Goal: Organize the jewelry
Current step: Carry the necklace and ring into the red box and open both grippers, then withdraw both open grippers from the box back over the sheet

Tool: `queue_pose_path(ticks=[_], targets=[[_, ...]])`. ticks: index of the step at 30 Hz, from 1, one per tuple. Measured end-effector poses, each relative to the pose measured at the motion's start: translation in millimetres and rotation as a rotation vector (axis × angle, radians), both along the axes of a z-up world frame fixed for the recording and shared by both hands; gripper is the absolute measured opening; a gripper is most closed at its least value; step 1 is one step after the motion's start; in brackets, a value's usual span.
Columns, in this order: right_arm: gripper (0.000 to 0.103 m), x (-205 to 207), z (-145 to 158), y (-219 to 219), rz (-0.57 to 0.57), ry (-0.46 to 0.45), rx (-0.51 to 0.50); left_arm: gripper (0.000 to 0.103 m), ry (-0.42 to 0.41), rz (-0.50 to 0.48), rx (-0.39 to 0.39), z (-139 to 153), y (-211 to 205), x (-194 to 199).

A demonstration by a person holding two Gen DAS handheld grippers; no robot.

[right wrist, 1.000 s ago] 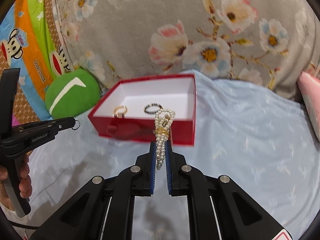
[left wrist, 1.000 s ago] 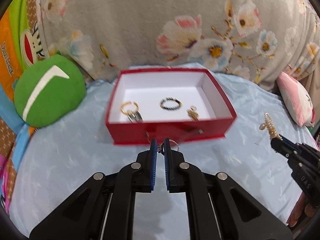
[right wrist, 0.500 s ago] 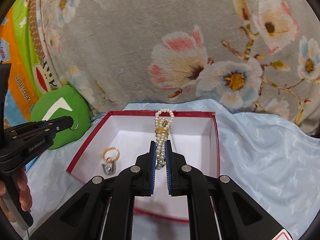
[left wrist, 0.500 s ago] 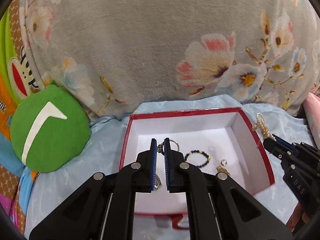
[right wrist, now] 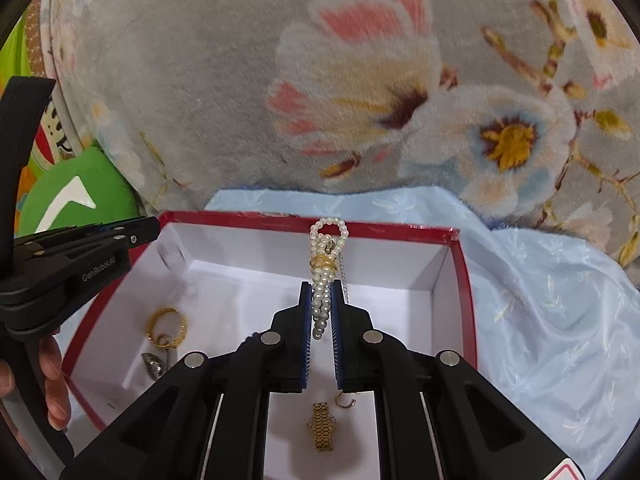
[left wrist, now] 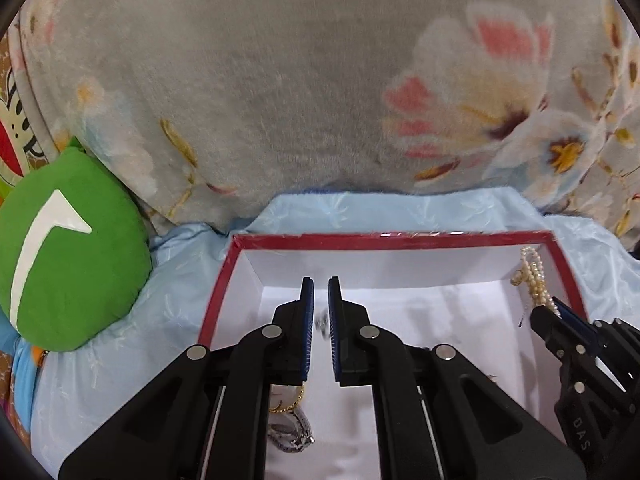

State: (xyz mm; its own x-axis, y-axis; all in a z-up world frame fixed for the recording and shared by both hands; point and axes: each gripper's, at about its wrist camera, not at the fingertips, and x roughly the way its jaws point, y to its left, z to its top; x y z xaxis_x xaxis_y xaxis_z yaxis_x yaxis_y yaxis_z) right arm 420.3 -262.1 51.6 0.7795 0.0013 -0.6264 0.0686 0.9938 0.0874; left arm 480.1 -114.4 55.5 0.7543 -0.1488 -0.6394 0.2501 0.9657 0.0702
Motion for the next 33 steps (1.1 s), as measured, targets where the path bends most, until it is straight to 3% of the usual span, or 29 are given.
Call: queue_pose_path(ticks=[2,6,7,8,10,17,28,31,33], targets=[[0.009,0.2,4.1,-3.7,-0.004,-0.027,0.018,0.007,0.013,0.003,0.022,-13.0,-5.2,6.8],[0.009,7.9,0.1,-13.3,-0.011,0.01,0.082,0.008,0.042,0.01,0.044,-25.1,-8.7,15.9],[0.009,8.2,-0.2,-14.0,-0.014,0.01,0.087,0.014,0.037,0.009,0.034,-24.0,-7.6,15.5],[0.01,8.4,-0.7,-14.1,-0.013,0.013,0.089,0.028,0.036,0.02,0.034,-24.0,-6.3,15.9],[0.012,8.4,-1.2,-12.4,-0.007,0.02,0.085,0.044,0.04,0.027,0.021,-23.8,-3.2,16.6],[0.012,7.8,-1.8,-13.8,-0.014,0.022,0.096,0.046,0.05,0.047,0.002,-24.0,2.5,18.1],[0.012,6.0,-2.1,-12.6,-0.02,0.008,0.09,0.046,0.04,0.055,0.037,-23.9,-0.5,17.3],[0.012,-6.5,2.3,-11.9,-0.006,-0.054,0.092,0.046,0.047,0.067,0.046,-24.2,1.2,14.7],[0.017,-26.1,4.8,-6.2,-0.008,-0.109,0.055,0.046,0.022,0.078,0.054,-21.3,3.3,6.4]])
